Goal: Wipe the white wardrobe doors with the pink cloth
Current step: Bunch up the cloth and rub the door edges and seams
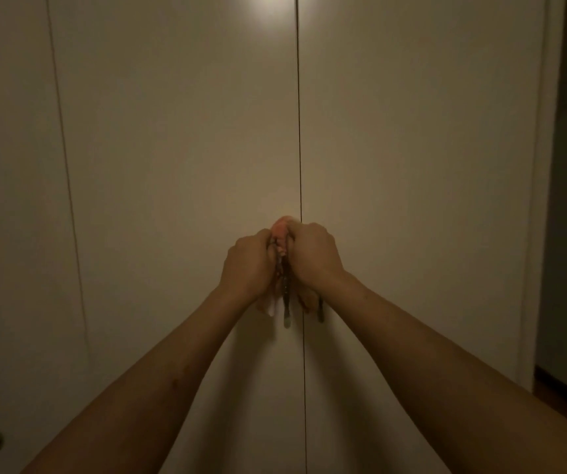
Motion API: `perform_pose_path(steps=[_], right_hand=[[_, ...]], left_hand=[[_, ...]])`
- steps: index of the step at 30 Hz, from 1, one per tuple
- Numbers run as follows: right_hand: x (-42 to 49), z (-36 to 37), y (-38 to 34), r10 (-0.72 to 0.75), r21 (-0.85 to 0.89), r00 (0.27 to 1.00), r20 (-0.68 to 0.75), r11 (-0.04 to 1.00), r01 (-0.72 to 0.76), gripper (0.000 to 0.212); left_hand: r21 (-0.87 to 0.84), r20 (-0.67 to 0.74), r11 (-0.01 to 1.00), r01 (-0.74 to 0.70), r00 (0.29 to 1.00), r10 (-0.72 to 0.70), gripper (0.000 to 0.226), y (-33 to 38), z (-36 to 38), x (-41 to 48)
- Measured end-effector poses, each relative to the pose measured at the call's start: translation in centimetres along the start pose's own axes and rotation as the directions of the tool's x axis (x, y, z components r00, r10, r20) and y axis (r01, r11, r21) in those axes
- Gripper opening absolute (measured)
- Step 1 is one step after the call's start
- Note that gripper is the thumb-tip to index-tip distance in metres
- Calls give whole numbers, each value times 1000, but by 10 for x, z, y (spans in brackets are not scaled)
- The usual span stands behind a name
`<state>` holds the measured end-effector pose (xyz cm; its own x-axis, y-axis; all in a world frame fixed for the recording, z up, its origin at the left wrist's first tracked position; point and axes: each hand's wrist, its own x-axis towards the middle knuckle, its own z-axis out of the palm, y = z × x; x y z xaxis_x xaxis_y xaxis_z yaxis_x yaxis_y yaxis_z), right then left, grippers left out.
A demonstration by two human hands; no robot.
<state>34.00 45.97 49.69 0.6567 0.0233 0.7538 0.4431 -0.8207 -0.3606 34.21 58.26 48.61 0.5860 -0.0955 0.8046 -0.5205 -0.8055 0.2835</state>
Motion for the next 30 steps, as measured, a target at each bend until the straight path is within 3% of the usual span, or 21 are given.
perform_pose_path(steps=[4,10,17,26,30], right_hand=[[-17,-3,-4,-47,32,998,-37,998,48,25],[-14,-26,4,-153,26,973,-175,987,160,30],[-1,-74,27,-183,-2,947,-264,982,189,33],[-12,-76,92,-12,62,993,-113,998,19,45],[-35,-53,103,48,87,997,-57,995,-43,34]], left_hand=[[-74,-42,997,7,999,-10,19,0,-3,-12],[-200,-156,971,-128,983,98,14,30,-19,-11],[-421,-157,901,-106,987,43,16,80,-1,9],[-472,39,879,64,998,-52,26,117,53,4],[-480,93,865,146,989,-115,26,109,72,-16]])
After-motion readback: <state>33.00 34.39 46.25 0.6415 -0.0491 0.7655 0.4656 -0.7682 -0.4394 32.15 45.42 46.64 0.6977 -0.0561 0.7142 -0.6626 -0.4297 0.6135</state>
